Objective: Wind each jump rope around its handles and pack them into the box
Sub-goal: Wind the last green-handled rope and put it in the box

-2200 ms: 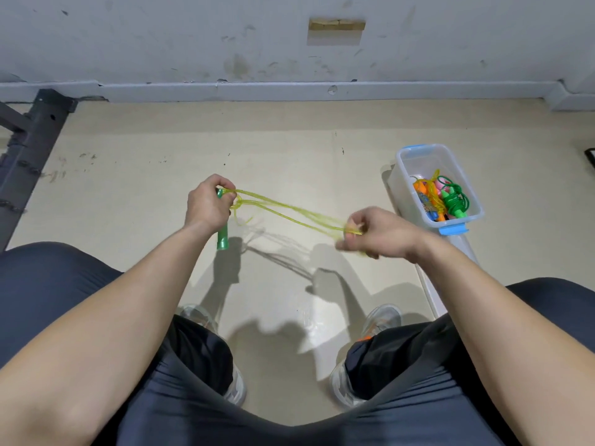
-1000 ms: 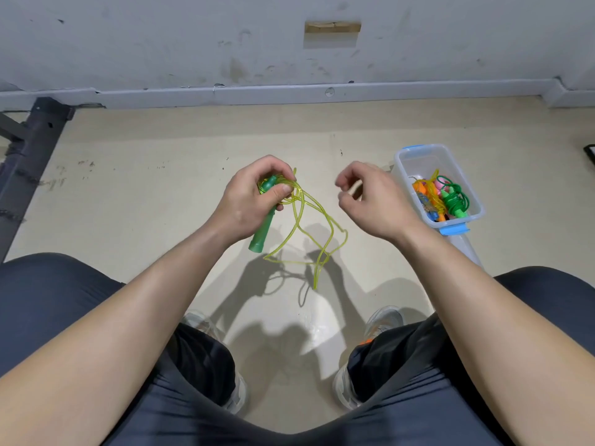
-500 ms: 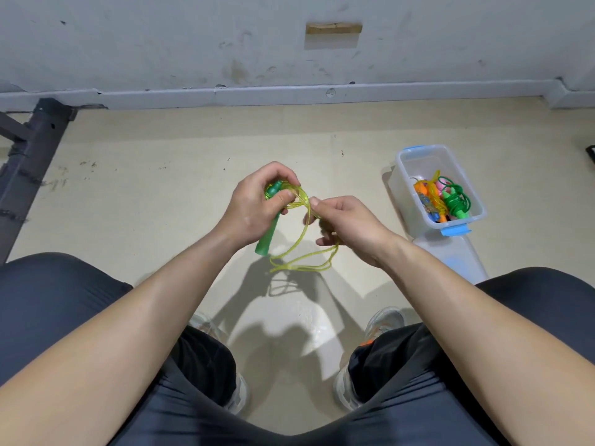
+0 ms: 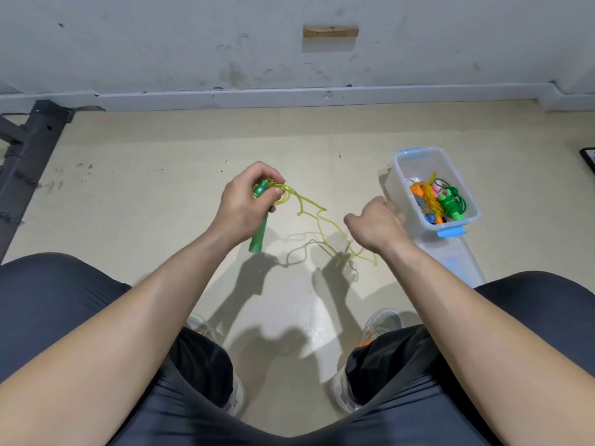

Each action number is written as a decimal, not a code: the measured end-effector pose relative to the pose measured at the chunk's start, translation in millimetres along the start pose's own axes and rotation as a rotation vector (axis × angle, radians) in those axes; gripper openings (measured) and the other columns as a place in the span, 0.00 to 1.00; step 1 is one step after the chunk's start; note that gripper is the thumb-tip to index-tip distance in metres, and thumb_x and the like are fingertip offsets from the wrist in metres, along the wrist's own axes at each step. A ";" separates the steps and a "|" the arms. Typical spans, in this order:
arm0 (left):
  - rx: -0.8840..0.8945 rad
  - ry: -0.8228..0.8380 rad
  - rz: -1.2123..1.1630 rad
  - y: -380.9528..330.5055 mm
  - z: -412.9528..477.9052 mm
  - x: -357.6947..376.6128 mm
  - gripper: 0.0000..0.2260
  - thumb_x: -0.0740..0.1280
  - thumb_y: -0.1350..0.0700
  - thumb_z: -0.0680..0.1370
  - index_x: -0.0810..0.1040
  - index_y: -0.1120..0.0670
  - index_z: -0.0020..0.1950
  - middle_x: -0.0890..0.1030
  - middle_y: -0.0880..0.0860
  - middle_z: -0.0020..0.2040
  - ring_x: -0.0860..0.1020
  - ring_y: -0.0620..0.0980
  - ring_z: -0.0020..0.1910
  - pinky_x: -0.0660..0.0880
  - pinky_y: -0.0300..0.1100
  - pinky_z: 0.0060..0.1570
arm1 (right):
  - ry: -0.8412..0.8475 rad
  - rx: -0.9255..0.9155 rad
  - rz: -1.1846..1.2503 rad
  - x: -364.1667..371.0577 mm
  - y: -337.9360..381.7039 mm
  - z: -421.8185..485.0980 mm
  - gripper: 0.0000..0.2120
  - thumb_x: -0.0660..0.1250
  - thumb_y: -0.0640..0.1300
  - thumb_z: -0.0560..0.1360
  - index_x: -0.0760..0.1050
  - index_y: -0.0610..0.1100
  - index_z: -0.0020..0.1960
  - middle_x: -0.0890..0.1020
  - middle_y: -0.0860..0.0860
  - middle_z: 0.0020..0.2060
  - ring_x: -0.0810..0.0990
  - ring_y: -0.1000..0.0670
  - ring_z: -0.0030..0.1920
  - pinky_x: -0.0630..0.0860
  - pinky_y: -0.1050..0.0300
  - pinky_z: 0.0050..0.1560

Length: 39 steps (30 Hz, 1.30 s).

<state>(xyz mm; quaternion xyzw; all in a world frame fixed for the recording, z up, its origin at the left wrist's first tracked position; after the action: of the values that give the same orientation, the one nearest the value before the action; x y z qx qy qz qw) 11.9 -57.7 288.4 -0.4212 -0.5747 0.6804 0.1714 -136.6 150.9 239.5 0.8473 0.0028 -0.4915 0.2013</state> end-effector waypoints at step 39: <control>-0.163 0.505 -0.184 12.4 -40.6 82.9 0.01 0.65 0.58 0.83 0.75 0.53 0.53 0.79 0.51 0.38 0.82 0.51 0.42 0.77 0.54 0.52 | 0.319 -0.225 0.903 2.7 54.6 -25.3 0.15 0.64 0.48 0.83 0.79 0.43 0.40 0.66 0.60 0.21 0.60 0.53 0.25 0.62 0.60 0.26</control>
<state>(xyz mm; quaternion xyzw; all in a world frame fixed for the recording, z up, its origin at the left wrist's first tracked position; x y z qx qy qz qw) -2.4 24.2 246.3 -0.5359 -0.6024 0.4870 0.3359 -103.1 108.9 266.8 0.8016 -0.2811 -0.2159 0.4815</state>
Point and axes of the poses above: each hand's wrist, its own z-axis towards the middle knuckle, its own x-axis out of the palm, y = z × x, the point moved 10 cm from there along z, towards the middle knuckle
